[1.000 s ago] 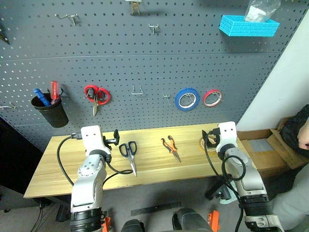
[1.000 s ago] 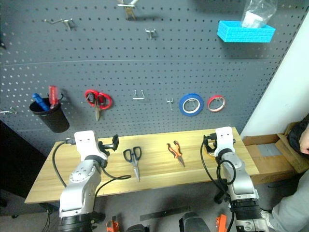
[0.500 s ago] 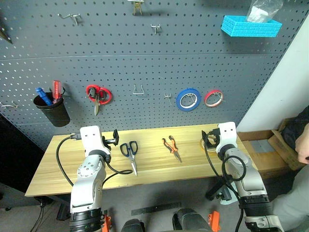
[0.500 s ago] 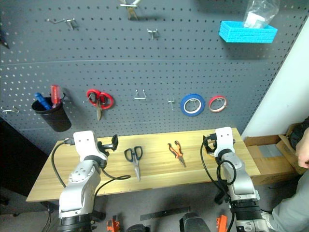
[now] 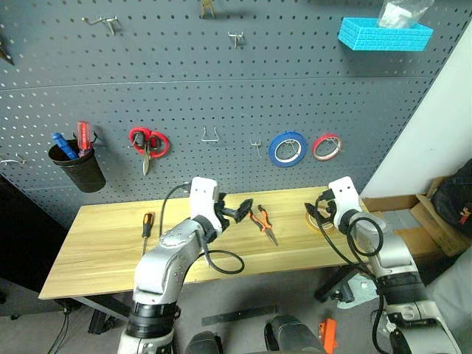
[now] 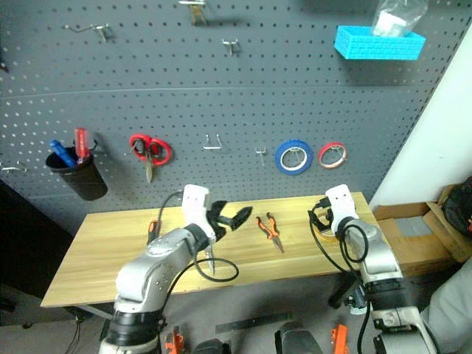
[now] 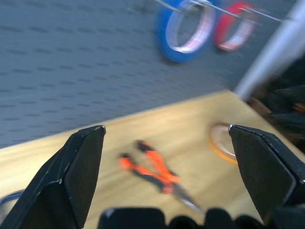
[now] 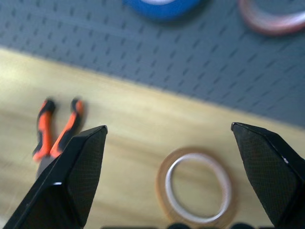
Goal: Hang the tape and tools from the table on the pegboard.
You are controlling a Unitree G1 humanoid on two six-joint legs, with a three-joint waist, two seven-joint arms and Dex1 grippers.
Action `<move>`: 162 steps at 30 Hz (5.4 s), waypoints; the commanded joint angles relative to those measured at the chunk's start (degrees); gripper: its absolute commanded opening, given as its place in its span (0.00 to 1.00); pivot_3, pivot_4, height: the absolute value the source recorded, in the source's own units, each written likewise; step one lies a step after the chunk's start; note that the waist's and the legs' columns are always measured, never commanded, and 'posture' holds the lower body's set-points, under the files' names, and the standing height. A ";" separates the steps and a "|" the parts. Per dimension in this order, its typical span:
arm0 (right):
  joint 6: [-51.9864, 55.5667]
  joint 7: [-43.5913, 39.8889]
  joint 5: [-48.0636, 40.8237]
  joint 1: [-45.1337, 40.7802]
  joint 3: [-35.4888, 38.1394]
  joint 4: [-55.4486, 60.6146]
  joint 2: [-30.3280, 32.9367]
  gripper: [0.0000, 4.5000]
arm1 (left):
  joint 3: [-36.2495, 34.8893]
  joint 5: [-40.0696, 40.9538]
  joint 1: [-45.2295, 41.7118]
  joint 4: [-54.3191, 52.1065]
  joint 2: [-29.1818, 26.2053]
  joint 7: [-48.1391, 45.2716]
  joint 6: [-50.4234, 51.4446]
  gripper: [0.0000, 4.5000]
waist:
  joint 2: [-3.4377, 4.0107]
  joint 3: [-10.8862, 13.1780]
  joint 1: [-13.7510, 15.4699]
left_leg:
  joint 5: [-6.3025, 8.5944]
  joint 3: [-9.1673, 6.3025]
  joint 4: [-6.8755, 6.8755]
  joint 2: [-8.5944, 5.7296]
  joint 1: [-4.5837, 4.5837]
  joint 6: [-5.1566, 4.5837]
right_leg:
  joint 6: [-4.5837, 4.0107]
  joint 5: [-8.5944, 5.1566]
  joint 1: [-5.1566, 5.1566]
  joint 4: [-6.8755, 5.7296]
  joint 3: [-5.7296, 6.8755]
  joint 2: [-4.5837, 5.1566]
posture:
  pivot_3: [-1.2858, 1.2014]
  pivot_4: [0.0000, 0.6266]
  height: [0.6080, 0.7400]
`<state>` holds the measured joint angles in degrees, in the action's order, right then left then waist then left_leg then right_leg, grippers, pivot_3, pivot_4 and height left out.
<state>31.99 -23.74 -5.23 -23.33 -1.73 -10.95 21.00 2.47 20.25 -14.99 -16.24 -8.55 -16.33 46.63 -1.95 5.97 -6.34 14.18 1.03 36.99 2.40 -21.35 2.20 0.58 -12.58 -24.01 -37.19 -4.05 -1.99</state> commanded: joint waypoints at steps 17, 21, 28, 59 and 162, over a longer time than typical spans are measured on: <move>-4.21 -2.29 -1.35 -19.36 4.43 -33.33 -0.08 1.00 | 10.80 -2.31 -10.68 17.52 8.41 -3.99 -1.88 0.99 | 0.09 8.30 1.88 | 0.07 -0.15 0.00 0.02 -0.65 -0.13 | 0.08 -0.01 -0.37 0.19 -0.08 0.04 | 0.51 0.50 1.00; -4.43 -1.45 -1.51 -21.98 6.10 -38.29 0.07 1.00 | 12.62 -2.69 -10.82 18.87 9.13 -6.42 -2.86 0.99 | 0.06 9.35 1.95 | 0.07 -0.16 -0.01 0.00 -0.67 -0.13 | 0.15 -0.05 -0.37 0.20 -0.08 0.07 | 0.51 0.52 1.00; -0.19 1.34 -3.99 -25.15 10.94 -43.27 -0.54 1.00 | 13.51 -3.22 -11.41 19.19 9.06 -8.27 -3.25 0.99 | 0.08 10.83 1.94 | 0.08 -0.17 -0.03 0.03 -0.69 -0.11 | 0.26 -0.12 -0.39 0.19 -0.09 0.08 | 0.51 0.54 1.00; 0.80 -1.31 -0.44 -19.20 6.03 -37.61 -0.76 0.06 | 10.81 -3.83 -12.59 18.15 7.57 -8.69 -2.94 1.00 | 0.02 11.53 1.95 | 0.13 -0.20 -0.03 0.04 -0.70 -0.02 | 0.35 -0.17 -0.41 0.22 -0.06 0.10 | 0.52 0.48 1.00; 18.86 -0.31 -0.71 0.13 -7.76 19.02 -6.50 0.99 | -8.32 15.82 21.82 -17.22 -2.57 7.67 -6.41 1.00 | -0.51 2.62 3.28 | -0.36 0.05 0.91 0.08 -1.16 -0.21 | -0.11 0.37 -1.10 -0.61 -0.12 -0.03 | 0.53 0.29 1.00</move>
<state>49.75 -25.39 -6.42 -23.32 -9.21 7.56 14.85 -5.80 35.68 6.54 -29.20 -11.32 -8.95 41.04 -2.46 8.59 -3.06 13.83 1.07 37.92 2.48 -22.50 1.99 0.46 -12.21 -25.10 -37.81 -4.17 -2.02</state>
